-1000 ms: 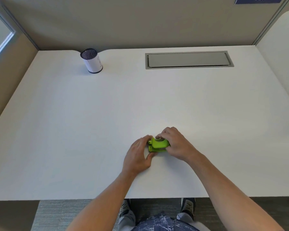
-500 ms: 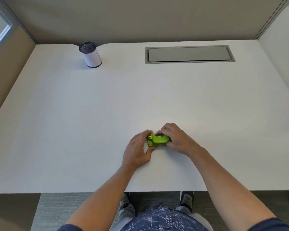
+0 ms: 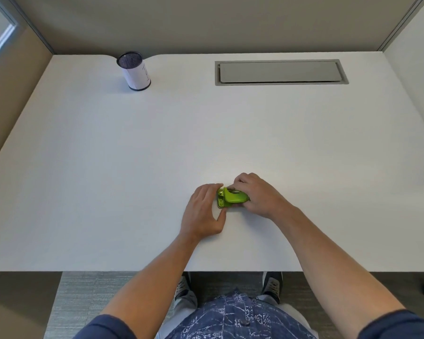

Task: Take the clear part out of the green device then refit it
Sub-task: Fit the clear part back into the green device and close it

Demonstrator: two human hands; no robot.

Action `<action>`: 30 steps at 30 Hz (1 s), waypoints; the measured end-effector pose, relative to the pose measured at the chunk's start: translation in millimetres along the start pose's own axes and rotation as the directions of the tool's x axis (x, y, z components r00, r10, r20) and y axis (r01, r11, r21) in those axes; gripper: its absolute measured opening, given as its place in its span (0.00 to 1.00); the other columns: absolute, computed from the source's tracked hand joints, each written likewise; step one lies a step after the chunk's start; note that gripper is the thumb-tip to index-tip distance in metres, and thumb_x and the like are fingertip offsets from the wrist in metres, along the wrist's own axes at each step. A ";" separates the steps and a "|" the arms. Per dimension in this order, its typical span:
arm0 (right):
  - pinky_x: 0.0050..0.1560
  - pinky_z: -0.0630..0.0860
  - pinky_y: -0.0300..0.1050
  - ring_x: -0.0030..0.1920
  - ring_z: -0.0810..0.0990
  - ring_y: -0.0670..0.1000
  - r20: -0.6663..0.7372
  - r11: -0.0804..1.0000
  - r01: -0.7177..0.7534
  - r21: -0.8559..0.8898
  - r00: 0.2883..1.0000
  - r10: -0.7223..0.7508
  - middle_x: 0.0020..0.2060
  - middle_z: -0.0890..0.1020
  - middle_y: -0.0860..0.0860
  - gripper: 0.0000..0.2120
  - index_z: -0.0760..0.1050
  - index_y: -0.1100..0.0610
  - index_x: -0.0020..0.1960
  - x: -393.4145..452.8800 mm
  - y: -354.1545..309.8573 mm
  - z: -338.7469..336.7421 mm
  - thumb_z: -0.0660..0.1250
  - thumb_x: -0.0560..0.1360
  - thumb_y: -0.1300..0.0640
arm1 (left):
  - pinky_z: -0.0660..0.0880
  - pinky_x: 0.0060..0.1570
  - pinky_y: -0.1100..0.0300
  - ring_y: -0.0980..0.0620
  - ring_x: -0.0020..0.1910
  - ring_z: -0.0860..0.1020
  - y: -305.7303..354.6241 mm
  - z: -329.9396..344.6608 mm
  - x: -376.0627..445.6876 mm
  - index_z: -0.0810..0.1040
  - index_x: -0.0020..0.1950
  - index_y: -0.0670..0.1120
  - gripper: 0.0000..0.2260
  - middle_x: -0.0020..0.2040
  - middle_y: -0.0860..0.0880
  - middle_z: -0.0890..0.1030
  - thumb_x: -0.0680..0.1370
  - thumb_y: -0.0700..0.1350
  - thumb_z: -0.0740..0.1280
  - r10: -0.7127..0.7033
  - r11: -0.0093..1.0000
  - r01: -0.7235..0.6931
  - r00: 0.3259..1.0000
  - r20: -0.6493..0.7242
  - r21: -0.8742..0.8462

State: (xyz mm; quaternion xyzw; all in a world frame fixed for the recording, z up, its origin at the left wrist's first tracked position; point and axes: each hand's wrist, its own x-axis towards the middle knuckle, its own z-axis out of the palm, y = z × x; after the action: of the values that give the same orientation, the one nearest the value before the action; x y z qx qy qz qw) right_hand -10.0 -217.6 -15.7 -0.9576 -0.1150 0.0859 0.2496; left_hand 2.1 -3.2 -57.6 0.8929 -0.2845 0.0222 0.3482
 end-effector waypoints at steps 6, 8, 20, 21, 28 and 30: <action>0.55 0.74 0.47 0.53 0.73 0.53 -0.025 1.000 0.007 -0.011 1.000 -0.007 0.57 0.78 0.49 0.19 0.79 0.51 0.64 -1.5 2.7 3.9 0.74 0.74 0.58 | 0.71 0.65 0.61 0.50 0.62 0.74 0.7 -1.2 0.1 0.73 0.69 0.47 0.26 0.62 0.52 0.77 0.72 0.49 0.71 0.000 1.000 0.000 1.000 0.008 0.023; 0.52 0.73 0.46 0.53 0.74 0.54 -0.030 0.998 0.017 -0.057 0.999 -0.019 0.57 0.79 0.50 0.19 0.80 0.51 0.64 -1.7 2.4 4.6 0.74 0.74 0.57 | 0.72 0.64 0.60 0.50 0.62 0.75 1.5 -2.1 0.0 0.72 0.69 0.47 0.26 0.62 0.52 0.78 0.72 0.49 0.71 -0.006 1.000 0.006 1.000 0.011 0.027; 0.52 0.73 0.47 0.57 0.74 0.54 -0.037 0.980 -0.041 -0.194 0.999 0.035 0.60 0.78 0.47 0.19 0.78 0.46 0.67 -1.6 -4.2 5.6 0.70 0.76 0.52 | 0.74 0.61 0.59 0.51 0.60 0.76 1.6 -1.9 0.9 0.75 0.65 0.48 0.23 0.60 0.53 0.80 0.71 0.51 0.72 -0.034 0.999 0.033 0.999 0.011 0.021; 0.53 0.74 0.47 0.58 0.74 0.55 -0.034 0.981 -0.044 -0.191 0.999 0.038 0.60 0.77 0.47 0.19 0.77 0.46 0.67 -1.5 -3.3 5.7 0.70 0.76 0.53 | 0.74 0.61 0.59 0.51 0.60 0.76 2.0 -2.0 0.8 0.75 0.64 0.48 0.23 0.59 0.53 0.80 0.71 0.51 0.72 -0.030 0.999 0.030 0.999 0.013 0.022; 0.54 0.75 0.46 0.58 0.73 0.51 -0.088 0.991 -0.135 -0.009 0.987 0.133 0.58 0.77 0.46 0.22 0.78 0.46 0.68 -10.6 0.5 10.2 0.73 0.74 0.54 | 0.76 0.61 0.55 0.49 0.60 0.76 4.0 -3.7 1.4 0.76 0.63 0.47 0.21 0.59 0.51 0.80 0.72 0.51 0.72 -0.033 0.999 0.032 0.999 0.024 0.038; 0.54 0.75 0.44 0.57 0.75 0.51 -0.100 0.989 -0.140 0.048 0.985 0.144 0.59 0.79 0.46 0.23 0.78 0.48 0.67 -15.1 7.1 12.0 0.75 0.73 0.56 | 0.76 0.60 0.54 0.48 0.60 0.76 4.2 -3.9 1.5 0.76 0.63 0.46 0.22 0.59 0.50 0.79 0.72 0.51 0.72 -0.036 0.999 0.035 0.999 0.024 0.034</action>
State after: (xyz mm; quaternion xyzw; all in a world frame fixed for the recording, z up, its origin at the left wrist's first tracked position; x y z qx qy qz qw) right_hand -25.9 -222.2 -28.0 -0.9613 -0.0317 0.0563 0.2680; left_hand 1.8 -4.0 -51.7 0.9038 -0.2724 0.0099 0.3298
